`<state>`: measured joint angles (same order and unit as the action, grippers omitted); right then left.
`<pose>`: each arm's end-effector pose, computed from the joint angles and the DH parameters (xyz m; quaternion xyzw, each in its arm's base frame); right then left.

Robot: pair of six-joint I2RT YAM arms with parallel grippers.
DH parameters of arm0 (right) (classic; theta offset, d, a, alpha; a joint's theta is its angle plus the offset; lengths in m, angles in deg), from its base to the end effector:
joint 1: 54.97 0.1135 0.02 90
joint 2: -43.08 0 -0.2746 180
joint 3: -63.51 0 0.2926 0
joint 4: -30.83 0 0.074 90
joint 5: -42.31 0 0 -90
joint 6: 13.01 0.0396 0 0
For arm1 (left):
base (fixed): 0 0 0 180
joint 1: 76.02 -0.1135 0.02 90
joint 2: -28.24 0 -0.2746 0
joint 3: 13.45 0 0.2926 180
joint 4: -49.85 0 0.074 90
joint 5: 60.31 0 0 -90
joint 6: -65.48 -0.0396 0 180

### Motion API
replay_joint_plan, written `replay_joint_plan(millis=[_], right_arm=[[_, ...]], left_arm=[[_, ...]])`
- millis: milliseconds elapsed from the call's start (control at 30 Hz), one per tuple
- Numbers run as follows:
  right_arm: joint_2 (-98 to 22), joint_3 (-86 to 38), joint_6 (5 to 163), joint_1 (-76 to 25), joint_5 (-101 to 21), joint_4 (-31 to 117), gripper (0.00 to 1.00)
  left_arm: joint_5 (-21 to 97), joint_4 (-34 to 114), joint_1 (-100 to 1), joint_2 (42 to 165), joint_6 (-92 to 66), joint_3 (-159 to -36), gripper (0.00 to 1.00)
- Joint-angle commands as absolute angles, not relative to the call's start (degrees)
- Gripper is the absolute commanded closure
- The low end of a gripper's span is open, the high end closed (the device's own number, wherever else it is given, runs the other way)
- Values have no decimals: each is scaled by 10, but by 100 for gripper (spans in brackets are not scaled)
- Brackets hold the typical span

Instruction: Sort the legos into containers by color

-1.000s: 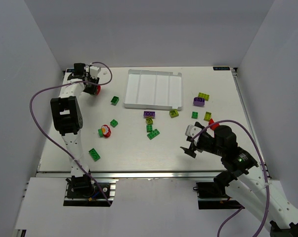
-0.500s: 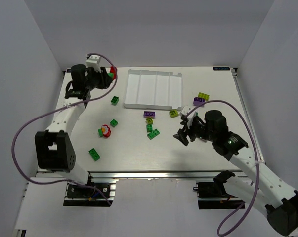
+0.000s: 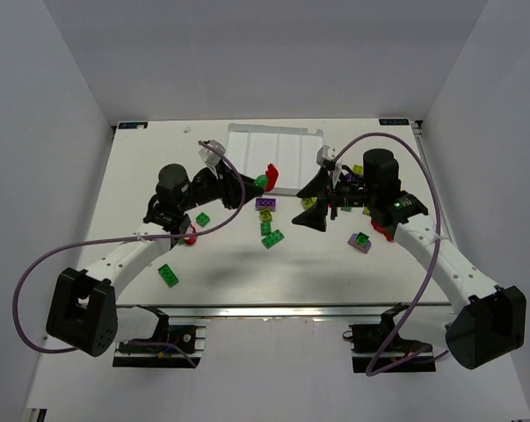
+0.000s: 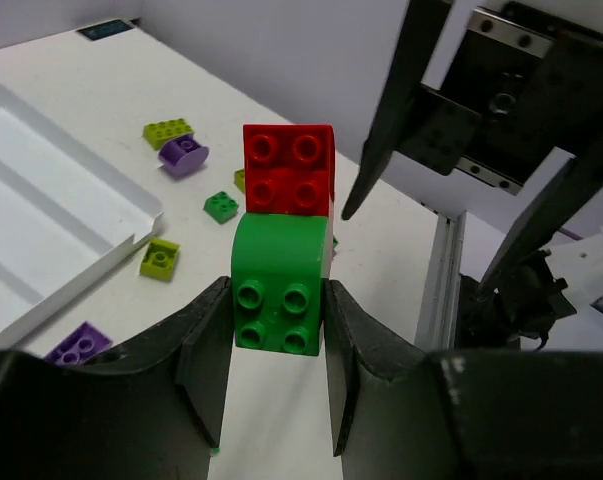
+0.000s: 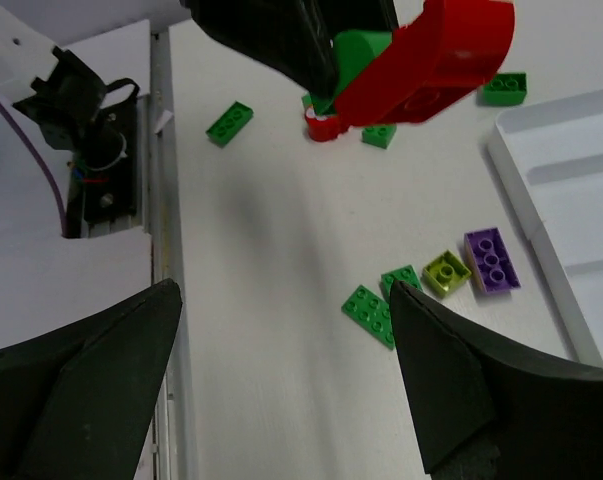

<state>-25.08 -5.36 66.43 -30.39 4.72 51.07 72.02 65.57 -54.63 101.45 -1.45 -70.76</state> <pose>0.2624 0.1545 0.3392 -0.4641 0.6217 0.4212 0.4697 0.2932 -0.1435 0.2959 0.2452 0.6641 -0.4858 0.5127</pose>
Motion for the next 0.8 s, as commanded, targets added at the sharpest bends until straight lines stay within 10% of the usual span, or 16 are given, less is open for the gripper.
replay_joint_plan(millis=[0,767], right_arm=[[-232,-41,721,-308,128,427,11],[-200,29,773,-321,118,315,25]], left_arm=[[768,715,-504,986,2,-695,100],[804,625,-402,1013,-95,-713,100]])
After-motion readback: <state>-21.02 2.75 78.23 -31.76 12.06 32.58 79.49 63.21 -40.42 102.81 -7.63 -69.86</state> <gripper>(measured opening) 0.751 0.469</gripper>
